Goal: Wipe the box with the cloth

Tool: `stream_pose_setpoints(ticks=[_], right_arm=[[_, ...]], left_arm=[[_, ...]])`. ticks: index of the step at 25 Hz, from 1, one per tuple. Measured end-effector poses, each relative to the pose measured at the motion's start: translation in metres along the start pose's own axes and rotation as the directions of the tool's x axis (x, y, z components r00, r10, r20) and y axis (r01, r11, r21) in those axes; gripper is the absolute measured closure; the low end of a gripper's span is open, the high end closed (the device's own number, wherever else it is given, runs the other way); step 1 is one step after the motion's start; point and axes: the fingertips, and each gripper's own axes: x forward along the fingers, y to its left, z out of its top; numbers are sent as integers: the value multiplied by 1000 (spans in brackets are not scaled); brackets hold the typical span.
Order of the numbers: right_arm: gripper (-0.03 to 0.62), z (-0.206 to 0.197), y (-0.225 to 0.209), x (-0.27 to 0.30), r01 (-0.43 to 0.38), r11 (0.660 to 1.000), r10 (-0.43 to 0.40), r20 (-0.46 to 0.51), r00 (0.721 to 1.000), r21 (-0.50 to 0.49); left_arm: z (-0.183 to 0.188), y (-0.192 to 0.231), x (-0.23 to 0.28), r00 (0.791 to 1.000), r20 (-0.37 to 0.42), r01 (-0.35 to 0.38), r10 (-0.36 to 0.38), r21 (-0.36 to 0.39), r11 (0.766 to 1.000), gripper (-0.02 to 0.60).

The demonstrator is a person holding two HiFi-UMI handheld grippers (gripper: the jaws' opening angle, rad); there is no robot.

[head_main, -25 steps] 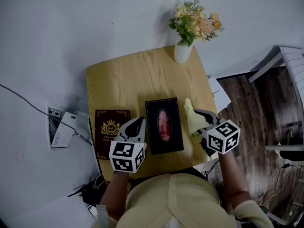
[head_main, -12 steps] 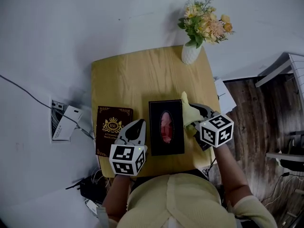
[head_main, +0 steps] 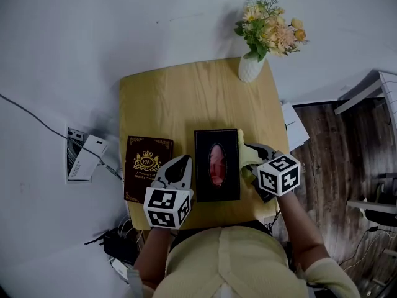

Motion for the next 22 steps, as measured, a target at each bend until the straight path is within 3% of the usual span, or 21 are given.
stream_pose_setpoints(ticks=[22], right_arm=[[554, -58, 37, -34, 1, 999, 3, -90, 996, 50]], left_arm=[[-1, -17, -1, 996, 6, 84, -84, 36, 996, 558]])
